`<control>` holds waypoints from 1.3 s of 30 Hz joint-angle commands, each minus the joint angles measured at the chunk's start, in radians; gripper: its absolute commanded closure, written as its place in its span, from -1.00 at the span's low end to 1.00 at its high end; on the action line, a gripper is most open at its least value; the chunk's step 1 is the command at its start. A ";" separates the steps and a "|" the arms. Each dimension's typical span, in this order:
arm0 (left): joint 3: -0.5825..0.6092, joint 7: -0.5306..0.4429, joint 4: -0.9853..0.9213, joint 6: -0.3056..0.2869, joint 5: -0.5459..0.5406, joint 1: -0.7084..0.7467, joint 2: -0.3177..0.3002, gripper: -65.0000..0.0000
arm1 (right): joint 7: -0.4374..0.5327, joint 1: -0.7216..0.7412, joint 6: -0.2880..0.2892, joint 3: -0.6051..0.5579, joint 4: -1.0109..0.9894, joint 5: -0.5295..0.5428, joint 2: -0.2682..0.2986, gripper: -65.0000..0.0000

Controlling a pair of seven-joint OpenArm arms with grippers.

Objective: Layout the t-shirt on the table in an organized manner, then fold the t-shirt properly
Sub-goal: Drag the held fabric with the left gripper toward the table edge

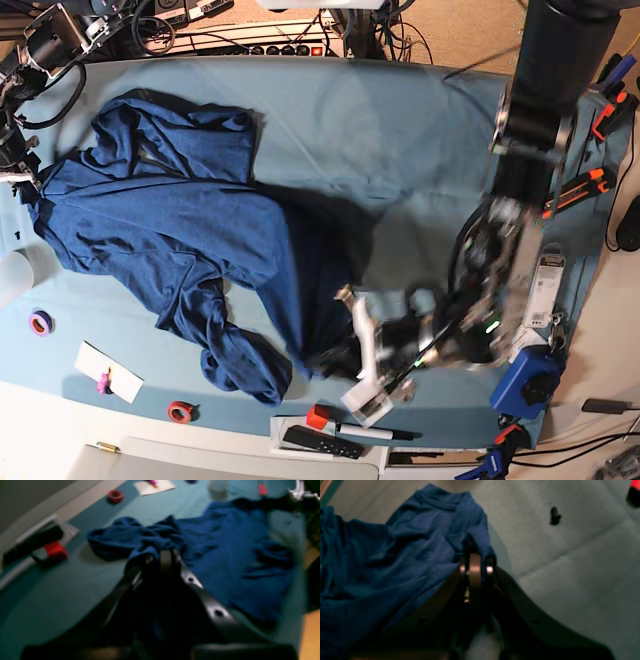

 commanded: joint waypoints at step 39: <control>0.050 -0.451 -0.676 0.430 0.620 -0.320 0.206 0.10 | 0.047 0.011 0.003 0.003 0.017 0.018 0.029 1.00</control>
